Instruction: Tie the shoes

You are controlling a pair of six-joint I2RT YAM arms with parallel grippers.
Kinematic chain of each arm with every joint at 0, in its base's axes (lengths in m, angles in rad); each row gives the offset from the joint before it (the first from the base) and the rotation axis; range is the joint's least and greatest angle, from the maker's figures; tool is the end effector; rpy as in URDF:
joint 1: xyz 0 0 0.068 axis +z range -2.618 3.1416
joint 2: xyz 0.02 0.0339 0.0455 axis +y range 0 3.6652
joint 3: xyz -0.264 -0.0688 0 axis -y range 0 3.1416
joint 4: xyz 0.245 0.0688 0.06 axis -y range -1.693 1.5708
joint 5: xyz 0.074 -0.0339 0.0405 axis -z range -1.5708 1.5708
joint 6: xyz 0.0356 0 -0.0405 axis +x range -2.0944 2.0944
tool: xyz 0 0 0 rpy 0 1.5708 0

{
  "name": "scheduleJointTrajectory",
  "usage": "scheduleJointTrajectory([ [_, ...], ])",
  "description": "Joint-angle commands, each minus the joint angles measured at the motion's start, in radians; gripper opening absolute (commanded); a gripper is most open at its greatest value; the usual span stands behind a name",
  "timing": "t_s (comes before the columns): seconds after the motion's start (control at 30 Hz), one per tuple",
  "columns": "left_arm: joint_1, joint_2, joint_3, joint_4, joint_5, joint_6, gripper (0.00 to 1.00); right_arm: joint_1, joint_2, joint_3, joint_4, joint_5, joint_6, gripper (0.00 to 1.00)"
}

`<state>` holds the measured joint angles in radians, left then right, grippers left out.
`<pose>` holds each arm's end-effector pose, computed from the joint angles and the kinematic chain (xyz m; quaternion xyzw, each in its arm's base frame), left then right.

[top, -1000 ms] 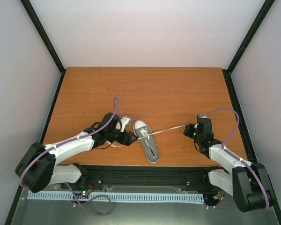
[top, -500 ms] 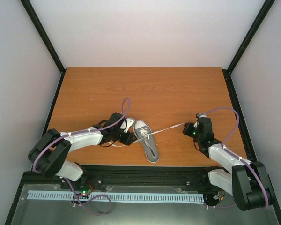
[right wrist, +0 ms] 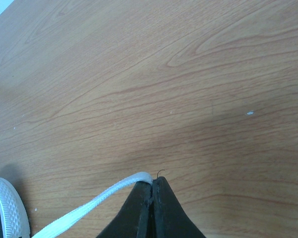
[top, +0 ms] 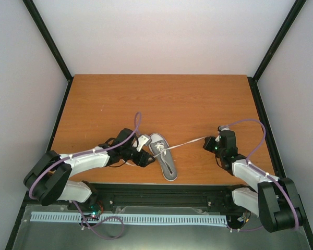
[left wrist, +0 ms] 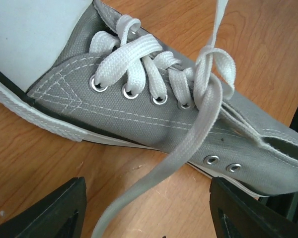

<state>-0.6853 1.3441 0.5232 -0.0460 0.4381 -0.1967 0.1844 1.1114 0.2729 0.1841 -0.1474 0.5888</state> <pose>0.1765 -0.1638 0.1514 0.2943 0.8709 -0.3281 0.2172 0.1937 0.0414 0.1416 0.1477 0.8827 0.2275 0.3837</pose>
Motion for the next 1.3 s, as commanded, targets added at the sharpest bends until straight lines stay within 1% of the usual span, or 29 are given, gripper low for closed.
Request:
scheduleJointTrajectory([
  [0.0,-0.014,0.048,0.04,0.052,-0.022,0.032,0.68,-0.008,0.021,-0.009,0.048,-0.011,0.005,0.03],
  [0.1,-0.016,0.084,0.079,0.051,-0.023,0.052,0.64,-0.009,0.026,-0.003,0.047,-0.016,0.01,0.03],
  [0.23,-0.026,0.11,0.106,0.056,0.016,0.06,0.53,-0.008,0.019,-0.004,0.038,-0.013,0.013,0.03],
  [0.43,-0.047,0.123,0.115,0.012,0.022,0.053,0.45,-0.008,0.017,0.003,0.024,-0.01,0.005,0.03],
  [0.6,-0.054,0.05,0.093,-0.033,-0.021,0.023,0.26,-0.008,0.021,0.02,-0.01,0.003,-0.014,0.03],
  [0.8,-0.054,0.017,0.062,-0.038,-0.029,-0.017,0.16,-0.008,0.022,0.028,-0.023,-0.006,-0.015,0.03],
  [0.97,-0.054,0.003,0.054,-0.049,-0.047,-0.066,0.01,-0.012,0.012,0.038,-0.051,-0.013,0.004,0.03],
  [1.1,-0.053,-0.069,0.082,-0.155,-0.117,-0.099,0.01,-0.023,0.004,0.076,-0.11,-0.044,0.018,0.03],
  [1.27,-0.054,-0.175,0.108,-0.27,-0.175,-0.167,0.01,-0.051,-0.036,0.134,-0.256,0.032,0.039,0.03],
])
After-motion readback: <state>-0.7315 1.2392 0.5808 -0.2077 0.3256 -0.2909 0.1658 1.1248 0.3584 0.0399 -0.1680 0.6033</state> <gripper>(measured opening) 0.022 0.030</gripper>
